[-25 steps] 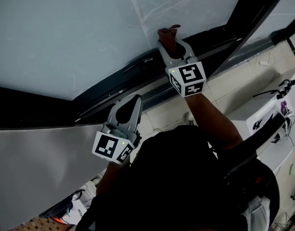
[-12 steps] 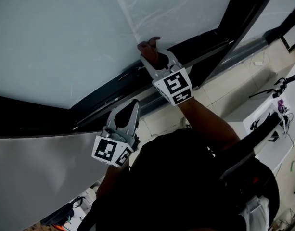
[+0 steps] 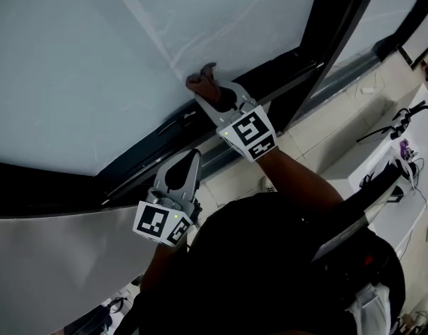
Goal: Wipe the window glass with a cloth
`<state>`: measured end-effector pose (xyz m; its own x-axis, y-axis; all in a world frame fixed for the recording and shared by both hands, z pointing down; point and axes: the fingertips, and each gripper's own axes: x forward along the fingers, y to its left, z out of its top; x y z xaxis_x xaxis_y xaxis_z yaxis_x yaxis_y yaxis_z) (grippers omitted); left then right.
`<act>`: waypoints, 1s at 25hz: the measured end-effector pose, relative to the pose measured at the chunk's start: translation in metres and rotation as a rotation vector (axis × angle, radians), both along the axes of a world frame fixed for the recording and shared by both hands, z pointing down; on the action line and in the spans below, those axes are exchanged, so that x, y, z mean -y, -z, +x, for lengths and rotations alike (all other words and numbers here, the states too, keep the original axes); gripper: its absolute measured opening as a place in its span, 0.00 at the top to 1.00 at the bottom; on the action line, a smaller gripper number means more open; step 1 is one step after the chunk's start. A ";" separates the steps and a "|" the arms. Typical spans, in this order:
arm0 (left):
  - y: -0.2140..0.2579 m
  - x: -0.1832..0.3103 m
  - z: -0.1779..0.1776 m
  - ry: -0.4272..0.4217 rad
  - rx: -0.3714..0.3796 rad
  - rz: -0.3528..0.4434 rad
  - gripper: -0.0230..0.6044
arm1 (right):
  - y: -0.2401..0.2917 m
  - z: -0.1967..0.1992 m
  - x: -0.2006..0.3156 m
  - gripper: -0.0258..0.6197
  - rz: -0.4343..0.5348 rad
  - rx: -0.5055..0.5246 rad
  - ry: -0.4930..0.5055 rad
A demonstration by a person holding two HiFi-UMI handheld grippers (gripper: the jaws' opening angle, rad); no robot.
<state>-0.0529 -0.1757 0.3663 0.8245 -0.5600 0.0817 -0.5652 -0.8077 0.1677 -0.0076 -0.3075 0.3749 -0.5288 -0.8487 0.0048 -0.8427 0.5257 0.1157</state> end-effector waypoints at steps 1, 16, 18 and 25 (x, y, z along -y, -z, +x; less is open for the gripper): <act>0.000 0.002 0.004 -0.004 0.001 0.001 0.94 | 0.004 0.009 -0.001 0.83 0.007 0.007 -0.010; 0.004 0.031 0.067 -0.044 0.004 0.004 0.94 | 0.066 0.278 0.027 0.83 0.120 0.094 -0.587; 0.002 0.033 0.073 -0.041 0.007 0.001 0.94 | 0.068 0.300 0.034 0.83 0.120 0.088 -0.656; 0.005 0.046 0.082 -0.028 0.017 0.008 0.94 | 0.075 0.326 0.049 0.83 0.145 0.112 -0.786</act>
<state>0.0292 -0.2213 0.3611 0.8381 -0.5378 0.0916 -0.5455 -0.8243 0.1512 0.3188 -0.3565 0.3003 0.2321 -0.9609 -0.1513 -0.9705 -0.2392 0.0306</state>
